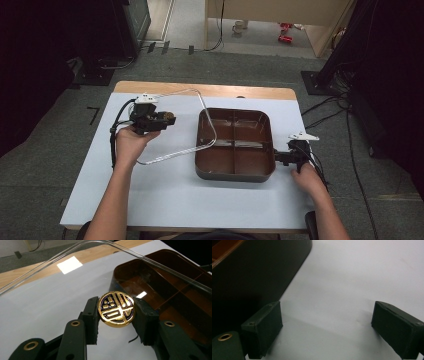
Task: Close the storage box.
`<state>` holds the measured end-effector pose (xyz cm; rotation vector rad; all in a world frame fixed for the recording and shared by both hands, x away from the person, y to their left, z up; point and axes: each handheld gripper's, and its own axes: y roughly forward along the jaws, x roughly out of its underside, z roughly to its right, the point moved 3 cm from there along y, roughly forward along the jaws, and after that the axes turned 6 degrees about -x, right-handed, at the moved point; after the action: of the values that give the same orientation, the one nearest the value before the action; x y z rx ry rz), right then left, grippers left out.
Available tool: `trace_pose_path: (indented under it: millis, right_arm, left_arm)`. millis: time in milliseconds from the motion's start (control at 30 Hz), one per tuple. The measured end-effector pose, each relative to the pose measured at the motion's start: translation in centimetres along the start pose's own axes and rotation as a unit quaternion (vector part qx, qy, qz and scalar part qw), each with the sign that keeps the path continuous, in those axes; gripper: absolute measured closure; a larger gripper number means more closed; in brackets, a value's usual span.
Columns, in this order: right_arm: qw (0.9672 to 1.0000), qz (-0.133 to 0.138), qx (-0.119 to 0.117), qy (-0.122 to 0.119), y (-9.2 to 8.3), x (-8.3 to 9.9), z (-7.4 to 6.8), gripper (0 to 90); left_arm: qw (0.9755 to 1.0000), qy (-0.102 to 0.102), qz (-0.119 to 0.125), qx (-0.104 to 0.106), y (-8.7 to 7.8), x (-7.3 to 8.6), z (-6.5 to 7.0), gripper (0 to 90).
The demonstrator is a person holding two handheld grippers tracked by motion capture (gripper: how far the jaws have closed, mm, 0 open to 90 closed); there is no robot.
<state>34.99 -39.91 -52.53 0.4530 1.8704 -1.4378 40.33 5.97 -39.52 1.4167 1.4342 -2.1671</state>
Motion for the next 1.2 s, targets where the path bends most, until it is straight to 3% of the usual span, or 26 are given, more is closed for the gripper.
trace_pose_path:
  millis: [167, 633, 800, 867, 1000, 1200]
  right_arm:
    - [1.0, 0.0, 0.0, 0.0, 0.0, 0.0, 0.0, 9.2]
    - [1.0, -0.001, 0.0, -0.001, 0.0, 0.0, 0.0, 9.3]
    - [1.0, 0.0, 0.0, -0.001, 0.0, 0.0, 0.0, 9.2]
    - [1.0, -0.001, 0.0, -0.002, 0.0, 0.0, 0.0, 9.3]
    - [1.0, 0.0, 0.0, -0.001, 0.0, 0.0, 0.0, 9.2]
    - [1.0, 0.0, 0.0, -0.002, 0.0, 0.0, 0.0, 9.2]
  left_arm:
    - [0.9996, 0.011, 0.002, 0.025, 0.7, -0.2, 1.4, 59.5]
    - [0.9974, 0.041, -0.003, 0.059, 2.6, -0.7, 4.3, 59.6]
    - [0.9966, 0.043, -0.005, 0.07, 3.2, -0.9, 4.9, 59.6]
    - [0.9954, 0.039, -0.01, 0.088, 3.7, -1.0, 5.2, 59.6]
    - [0.9947, 0.062, -0.017, 0.08, 4.5, -1.0, 6.2, 59.6]
    - [0.9931, 0.072, -0.024, 0.09, 6.0, -1.3, 8.0, 59.6]
